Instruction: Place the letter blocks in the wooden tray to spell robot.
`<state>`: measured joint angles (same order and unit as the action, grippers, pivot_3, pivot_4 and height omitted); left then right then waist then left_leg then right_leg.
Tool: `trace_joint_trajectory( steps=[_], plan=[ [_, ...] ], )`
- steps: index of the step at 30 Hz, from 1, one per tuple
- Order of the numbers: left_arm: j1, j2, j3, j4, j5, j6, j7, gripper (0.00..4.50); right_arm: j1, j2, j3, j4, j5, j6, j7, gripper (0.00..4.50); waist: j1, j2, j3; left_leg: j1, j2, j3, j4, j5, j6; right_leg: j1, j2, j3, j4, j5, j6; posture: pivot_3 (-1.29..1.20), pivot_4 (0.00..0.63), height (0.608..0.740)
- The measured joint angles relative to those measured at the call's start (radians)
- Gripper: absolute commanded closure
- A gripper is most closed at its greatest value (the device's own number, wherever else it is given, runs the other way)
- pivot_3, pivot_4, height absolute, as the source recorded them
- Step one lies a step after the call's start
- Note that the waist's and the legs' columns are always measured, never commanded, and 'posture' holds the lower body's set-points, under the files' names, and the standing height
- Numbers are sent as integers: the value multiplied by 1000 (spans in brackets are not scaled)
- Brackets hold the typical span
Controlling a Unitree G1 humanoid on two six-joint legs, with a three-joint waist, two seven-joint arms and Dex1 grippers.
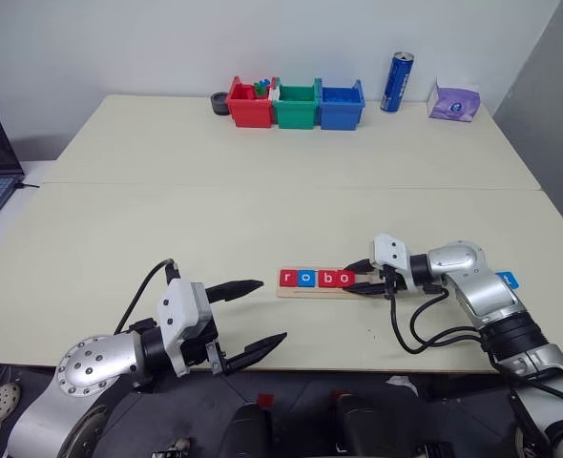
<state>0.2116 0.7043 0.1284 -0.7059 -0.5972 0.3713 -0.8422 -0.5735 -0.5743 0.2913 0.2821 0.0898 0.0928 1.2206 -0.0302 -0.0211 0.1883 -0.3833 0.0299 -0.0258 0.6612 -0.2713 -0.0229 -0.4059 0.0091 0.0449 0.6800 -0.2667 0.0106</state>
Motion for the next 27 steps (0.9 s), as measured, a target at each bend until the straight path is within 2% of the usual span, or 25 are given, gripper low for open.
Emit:
trace_joint_trajectory(
  steps=[3, 12, 20, 23, 27],
  plan=[
    [0, 0, 0, 0, 0, 0, 1, 0, -4, 0, 2, 0, -1, -2, 0, 3050, 0, 0, 0, 0, 0, 0, 0, 0, 0, 0, 0, 0, 0, 0, 0, 0, 150, 740],
    [-2, 0, 0, 0, 0, 0, 2, 0, -8, 0, 2, 4, -18, -10, 0, 26, 0, 0, 0, 0, 0, 0, 0, 0, 0, 0, 0, 0, 0, 0, 0, 0, 150, 740],
    [-4, 0, -1, 0, 0, 0, 3, 0, -8, -8, -16, -5, 7, 44, 3, 26, 0, 0, 0, 0, 0, 0, 0, 0, 0, 0, 0, 0, 0, 0, 0, 0, 150, 740],
    [-3, 1, -1, 0, 0, 0, 2, 0, -5, -47, -57, -36, 29, 65, 11, 653, 0, 0, 0, 0, 0, 0, 0, 0, 0, 0, 0, 0, 0, 0, 0, 0, 150, 740],
    [-4, 1, -1, 0, 0, 0, 2, 0, 32, -62, -73, -66, 34, 51, 17, 2069, 0, 0, 0, 0, 0, 0, 0, 0, 0, 0, 0, 0, 0, 0, 0, 0, 150, 740]
  ],
)
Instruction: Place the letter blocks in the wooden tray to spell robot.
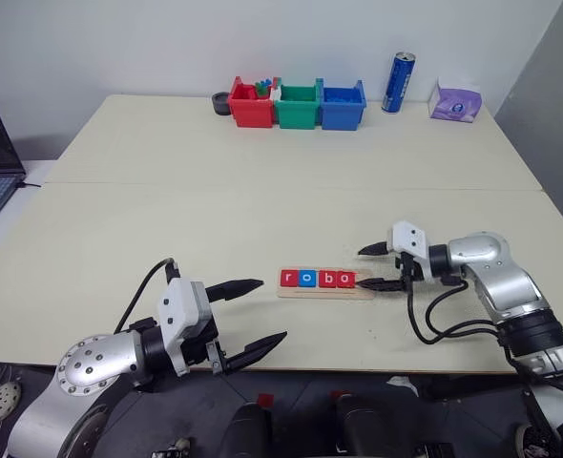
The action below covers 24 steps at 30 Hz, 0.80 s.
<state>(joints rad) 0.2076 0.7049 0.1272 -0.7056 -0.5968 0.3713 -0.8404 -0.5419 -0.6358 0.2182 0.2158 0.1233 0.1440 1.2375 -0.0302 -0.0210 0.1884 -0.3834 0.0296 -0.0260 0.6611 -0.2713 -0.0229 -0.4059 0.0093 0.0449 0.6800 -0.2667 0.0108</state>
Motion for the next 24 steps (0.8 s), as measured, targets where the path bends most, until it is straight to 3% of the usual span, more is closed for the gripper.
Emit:
trace_joint_trajectory(
  steps=[5, 7, 24],
  plan=[
    [-1, 3, 0, 0, 0, 0, -2, 0, 32, 13, 11, -3, -14, -22, -14, 3953, -2, 0, 0, 0, 0, 0, 0, 0, 0, 0, 0, 0, 0, 0, 0, 0, 150, 740],
    [0, 6, 0, 0, 0, 0, -2, 0, 32, 17, 11, -4, -22, -29, -20, 4446, -2, 0, 0, 0, 0, 0, 0, 0, 0, 0, 0, 0, 0, 0, 0, 0, 150, 740],
    [8, 8, 0, 0, 0, 0, 0, 0, 20, 25, 39, 6, -58, -81, -38, 4446, -1, 0, 0, 0, 0, 0, 0, 0, 0, 0, 0, 0, 0, 0, 0, 0, 150, 740]
  ],
)
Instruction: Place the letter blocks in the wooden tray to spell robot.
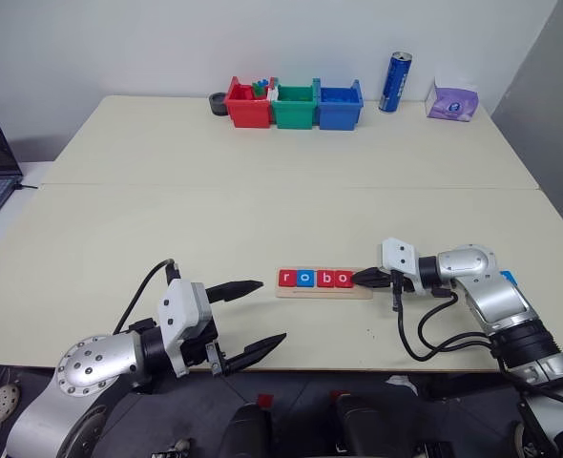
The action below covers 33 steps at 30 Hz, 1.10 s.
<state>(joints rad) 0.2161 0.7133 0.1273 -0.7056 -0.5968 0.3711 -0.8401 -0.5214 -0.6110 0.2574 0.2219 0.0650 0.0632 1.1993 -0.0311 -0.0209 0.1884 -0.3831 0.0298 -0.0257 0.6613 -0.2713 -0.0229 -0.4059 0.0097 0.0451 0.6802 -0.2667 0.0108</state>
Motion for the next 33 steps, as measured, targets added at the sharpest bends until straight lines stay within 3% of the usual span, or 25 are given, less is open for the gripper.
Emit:
trace_joint_trajectory(
  steps=[14, 33],
  plan=[
    [5, 0, 0, 0, 0, -1, 0, 0, 1, -27, -7, 9, 9, 19, 13, 4446, 0, 0, 0, 0, 0, 0, 0, 0, 0, 0, 0, 0, 0, 0, 0, 0, 150, 740],
    [7, 4, 0, 0, 1, -2, 3, 0, -10, 36, 11, 30, -41, -10, -28, 4446, 0, 0, 0, 0, 0, 0, 0, 0, 0, 0, 0, 0, 0, 0, 0, 0, 150, 740]
  ],
)
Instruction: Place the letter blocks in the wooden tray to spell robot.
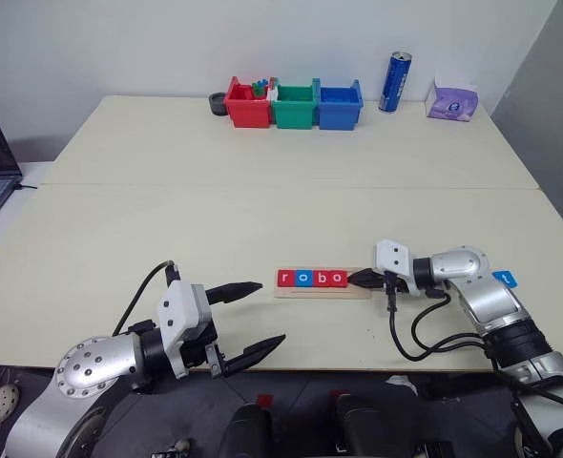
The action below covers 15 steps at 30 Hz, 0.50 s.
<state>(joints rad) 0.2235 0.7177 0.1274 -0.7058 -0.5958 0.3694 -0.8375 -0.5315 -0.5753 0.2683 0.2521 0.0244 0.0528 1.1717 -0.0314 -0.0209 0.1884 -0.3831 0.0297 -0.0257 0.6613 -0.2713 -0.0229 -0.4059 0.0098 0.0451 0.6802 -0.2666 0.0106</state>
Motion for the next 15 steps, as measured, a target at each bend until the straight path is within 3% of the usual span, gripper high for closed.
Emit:
trace_joint_trajectory(
  steps=[7, 8, 10, 15],
  plan=[
    [0, 0, 0, 0, 1, 0, 2, 0, 1, -20, -3, -7, 6, 21, 14, 4446, 0, 0, 0, 0, 0, 0, 0, 0, 0, 0, 0, 0, 0, 0, 0, 0, 150, 740],
    [0, 0, -1, 0, 1, 0, 2, 0, 4, -36, -8, -18, 12, 35, 23, 4291, 1, 0, 0, 0, 0, 0, 0, 0, 0, 0, 0, 0, 0, 0, 0, 0, 150, 740],
    [0, -1, -3, -1, 2, -1, 2, 0, 23, -79, -39, -70, 46, 103, 28, 3848, 2, 0, 0, 0, 0, 0, 0, 0, 0, 0, -1, 0, 0, 0, 0, 0, 150, 740],
    [-5, -10, -8, -2, 4, -5, 6, 0, 102, -128, -221, -305, 162, 396, -75, 2118, 3, 0, 0, -1, 0, -1, 0, 0, 0, 0, -1, 0, 0, 0, 1, 0, 150, 740]
  ],
)
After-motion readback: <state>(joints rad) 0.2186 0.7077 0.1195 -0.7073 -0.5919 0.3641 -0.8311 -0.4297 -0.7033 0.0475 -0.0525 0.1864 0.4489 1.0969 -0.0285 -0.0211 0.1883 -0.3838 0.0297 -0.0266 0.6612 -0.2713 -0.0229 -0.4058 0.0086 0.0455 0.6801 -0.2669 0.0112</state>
